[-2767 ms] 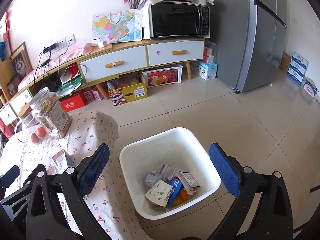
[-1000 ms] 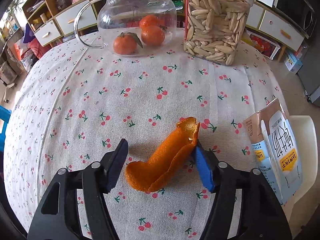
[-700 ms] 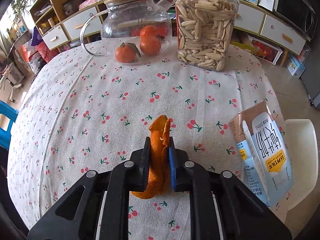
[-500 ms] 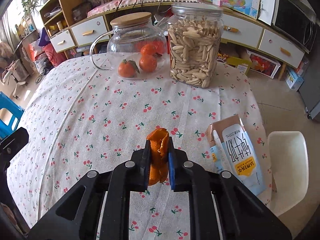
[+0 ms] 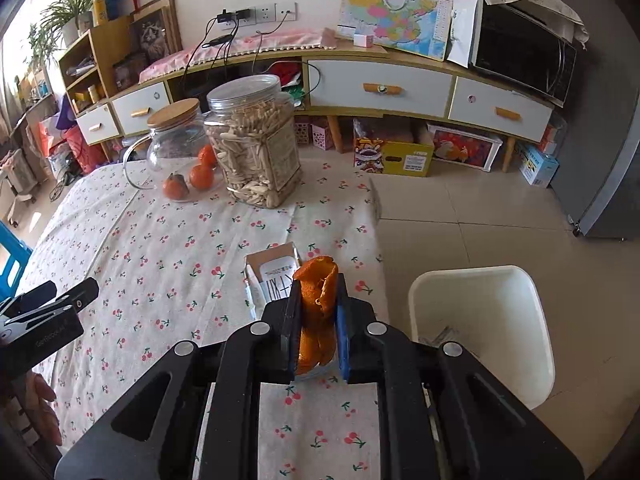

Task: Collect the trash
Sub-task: 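Grasp the blue milk carton with the left gripper while the right gripper holds the orange peel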

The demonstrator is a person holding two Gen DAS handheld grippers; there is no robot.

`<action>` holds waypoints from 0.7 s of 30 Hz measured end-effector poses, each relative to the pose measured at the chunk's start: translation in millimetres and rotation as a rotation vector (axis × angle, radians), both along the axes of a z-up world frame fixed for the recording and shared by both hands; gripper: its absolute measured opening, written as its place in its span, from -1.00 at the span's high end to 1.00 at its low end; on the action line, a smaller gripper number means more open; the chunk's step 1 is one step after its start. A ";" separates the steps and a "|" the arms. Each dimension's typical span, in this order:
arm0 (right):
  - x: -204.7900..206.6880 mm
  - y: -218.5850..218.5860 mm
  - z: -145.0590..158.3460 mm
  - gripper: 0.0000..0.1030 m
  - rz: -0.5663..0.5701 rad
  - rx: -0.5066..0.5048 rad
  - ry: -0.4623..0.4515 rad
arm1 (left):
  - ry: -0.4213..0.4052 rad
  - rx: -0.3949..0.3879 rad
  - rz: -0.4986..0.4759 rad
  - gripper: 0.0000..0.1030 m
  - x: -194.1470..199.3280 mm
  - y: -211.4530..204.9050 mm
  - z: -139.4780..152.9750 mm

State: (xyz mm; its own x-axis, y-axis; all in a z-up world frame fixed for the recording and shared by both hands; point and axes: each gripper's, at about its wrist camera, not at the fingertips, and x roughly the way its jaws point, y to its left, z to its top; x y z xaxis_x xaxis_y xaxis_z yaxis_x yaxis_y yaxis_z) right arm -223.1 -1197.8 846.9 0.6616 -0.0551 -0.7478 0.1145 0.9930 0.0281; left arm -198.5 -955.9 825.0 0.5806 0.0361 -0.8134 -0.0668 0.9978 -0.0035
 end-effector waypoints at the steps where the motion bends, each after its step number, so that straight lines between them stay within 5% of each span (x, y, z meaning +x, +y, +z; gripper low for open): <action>1: -2.7 -8.9 1.1 0.74 -0.014 0.000 -0.007 | 0.000 0.014 -0.010 -0.58 0.2 -8.4 -2.4; 4: -12.0 -38.5 2.3 0.74 -0.058 -0.002 -0.023 | 0.013 0.038 -0.037 -0.58 -0.2 -33.6 -11.2; 10: -23.9 -91.8 1.0 0.74 -0.139 0.041 -0.023 | 0.085 -0.050 -0.053 -0.58 7.8 -86.5 -26.4; 21: -39.9 -137.1 2.5 0.73 -0.191 0.057 -0.040 | 0.142 -0.068 -0.072 -0.71 27.4 -177.1 -43.2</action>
